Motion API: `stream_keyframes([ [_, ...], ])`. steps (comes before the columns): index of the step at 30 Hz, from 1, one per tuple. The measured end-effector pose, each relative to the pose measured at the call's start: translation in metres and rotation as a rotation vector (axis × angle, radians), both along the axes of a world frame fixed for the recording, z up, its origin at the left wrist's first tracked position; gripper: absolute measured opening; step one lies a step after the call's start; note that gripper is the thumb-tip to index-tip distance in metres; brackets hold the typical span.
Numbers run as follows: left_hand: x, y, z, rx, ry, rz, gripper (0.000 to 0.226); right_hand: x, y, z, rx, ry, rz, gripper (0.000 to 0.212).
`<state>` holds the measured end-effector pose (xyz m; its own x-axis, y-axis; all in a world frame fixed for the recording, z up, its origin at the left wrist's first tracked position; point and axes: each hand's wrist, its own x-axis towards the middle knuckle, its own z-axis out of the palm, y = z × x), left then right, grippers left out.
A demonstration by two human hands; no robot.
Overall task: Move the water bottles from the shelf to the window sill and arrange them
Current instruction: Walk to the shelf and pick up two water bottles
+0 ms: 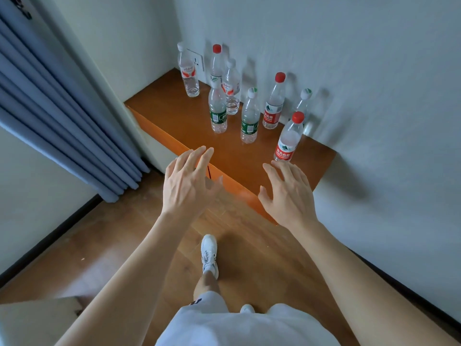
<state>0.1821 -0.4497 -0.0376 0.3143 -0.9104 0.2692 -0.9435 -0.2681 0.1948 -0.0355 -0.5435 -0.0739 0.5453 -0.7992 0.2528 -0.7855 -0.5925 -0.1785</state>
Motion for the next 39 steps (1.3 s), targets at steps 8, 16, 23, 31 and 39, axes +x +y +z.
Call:
stream_keyframes([
  [8,0.037,-0.098,-0.02,0.076,0.084,-0.105,0.064,0.013,-0.047,-0.022,0.018,-0.062,-0.209,0.053],
  [16,0.068,-0.174,-0.05,0.148,0.26,-0.279,0.067,0.025,-0.067,-0.041,0.099,-0.056,-0.547,0.05],
  [23,0.084,-0.235,-0.08,0.181,0.429,-0.296,0.077,0.037,-0.104,-0.046,0.133,-0.204,-0.732,0.058],
  [31,0.076,-0.295,-0.097,0.271,0.656,-0.198,0.102,0.047,-0.155,-0.073,0.358,-0.536,-0.85,0.089],
  [39,0.063,-0.325,-0.103,0.253,0.831,-0.133,0.102,0.072,-0.178,-0.09,0.363,-0.77,-0.895,0.09],
])
